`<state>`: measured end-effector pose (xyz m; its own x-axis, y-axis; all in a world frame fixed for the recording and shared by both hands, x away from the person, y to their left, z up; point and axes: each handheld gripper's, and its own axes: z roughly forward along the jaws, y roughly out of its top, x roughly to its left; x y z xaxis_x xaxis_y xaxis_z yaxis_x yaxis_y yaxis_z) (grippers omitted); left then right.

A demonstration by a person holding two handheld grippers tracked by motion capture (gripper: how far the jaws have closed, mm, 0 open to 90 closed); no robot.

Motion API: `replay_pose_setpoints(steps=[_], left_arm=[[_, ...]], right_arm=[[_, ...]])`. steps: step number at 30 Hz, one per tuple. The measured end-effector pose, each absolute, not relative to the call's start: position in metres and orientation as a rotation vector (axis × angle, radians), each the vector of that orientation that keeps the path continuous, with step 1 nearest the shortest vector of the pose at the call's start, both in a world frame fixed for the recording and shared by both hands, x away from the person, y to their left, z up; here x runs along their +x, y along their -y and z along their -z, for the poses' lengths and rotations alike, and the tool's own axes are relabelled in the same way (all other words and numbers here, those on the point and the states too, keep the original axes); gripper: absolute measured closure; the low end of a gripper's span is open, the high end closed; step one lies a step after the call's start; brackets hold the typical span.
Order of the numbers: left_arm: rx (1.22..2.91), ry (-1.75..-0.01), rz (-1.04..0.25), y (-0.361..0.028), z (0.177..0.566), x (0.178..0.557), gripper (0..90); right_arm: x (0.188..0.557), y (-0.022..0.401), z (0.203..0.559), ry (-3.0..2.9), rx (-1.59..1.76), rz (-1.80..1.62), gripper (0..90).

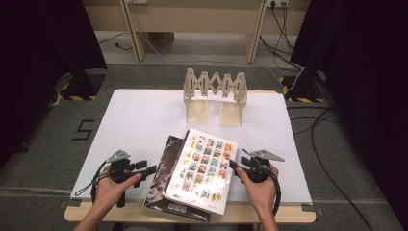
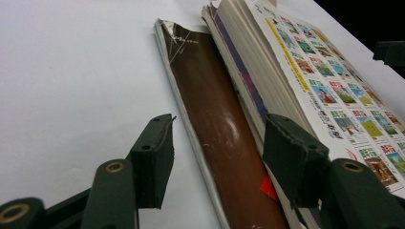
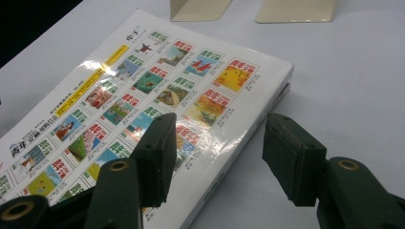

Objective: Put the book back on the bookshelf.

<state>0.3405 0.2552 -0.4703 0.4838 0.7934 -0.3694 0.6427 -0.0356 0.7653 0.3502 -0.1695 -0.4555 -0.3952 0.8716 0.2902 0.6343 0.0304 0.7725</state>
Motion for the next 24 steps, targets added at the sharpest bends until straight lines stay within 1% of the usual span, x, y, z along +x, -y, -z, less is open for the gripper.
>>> replay_pose_setpoints(steps=[6, 13, 17, 24], left_arm=[[1.756, -1.202, -0.160, -0.242, 0.466, 0.351, 43.0], [1.783, -1.164, -0.083, -0.211, 0.459, 0.365, 43.3], [1.826, -1.167, -0.082, -0.192, 0.458, 0.373, 43.1], [1.862, -1.183, -0.058, -0.174, 0.463, 0.384, 45.7]], right_arm=[[0.355, 0.171, 0.461, -2.068, 1.579, -1.290, 45.6], [0.359, 0.168, 0.466, -2.091, 1.626, -1.290, 45.3], [0.358, 0.166, 0.469, -2.074, 1.680, -1.302, 45.0], [0.358, 0.161, 0.472, -2.112, 1.696, -1.275, 45.1]])
